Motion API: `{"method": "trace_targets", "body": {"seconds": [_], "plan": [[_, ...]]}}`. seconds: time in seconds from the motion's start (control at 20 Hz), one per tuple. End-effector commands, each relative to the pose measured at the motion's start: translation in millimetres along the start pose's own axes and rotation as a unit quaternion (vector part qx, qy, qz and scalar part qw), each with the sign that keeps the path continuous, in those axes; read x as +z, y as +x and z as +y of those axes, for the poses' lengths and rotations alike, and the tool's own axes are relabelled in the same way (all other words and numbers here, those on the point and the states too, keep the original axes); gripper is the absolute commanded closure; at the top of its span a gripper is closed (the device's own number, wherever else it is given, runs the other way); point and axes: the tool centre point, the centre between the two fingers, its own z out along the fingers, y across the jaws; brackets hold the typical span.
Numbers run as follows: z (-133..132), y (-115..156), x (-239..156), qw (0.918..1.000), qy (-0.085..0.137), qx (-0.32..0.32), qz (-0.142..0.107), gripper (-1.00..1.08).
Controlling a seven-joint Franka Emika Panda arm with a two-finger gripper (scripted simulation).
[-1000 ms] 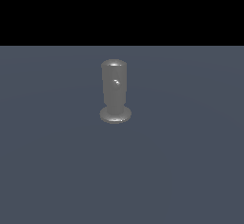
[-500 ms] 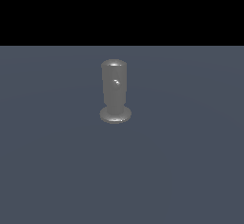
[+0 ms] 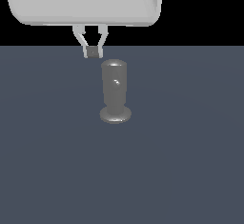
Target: Turn on the faucet by rotating a designated handle.
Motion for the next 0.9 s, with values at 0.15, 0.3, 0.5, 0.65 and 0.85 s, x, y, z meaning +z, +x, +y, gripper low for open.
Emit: {"method": "trace_targets", "body": {"seconds": [0.15, 0.3, 0.5, 0.65, 0.85], "plan": [[-8, 12, 34, 1.0000, 0.000, -0.005, -0.001, 1.08], [-11, 18, 46, 1.0000, 0.001, -0.007, -0.001, 1.08], [-13, 22, 58, 1.0000, 0.001, -0.009, -0.001, 1.08], [-14, 25, 62, 1.0000, 0.001, -0.009, -0.002, 1.08], [-14, 25, 64, 1.0000, 0.001, -0.009, -0.002, 1.08]]}}
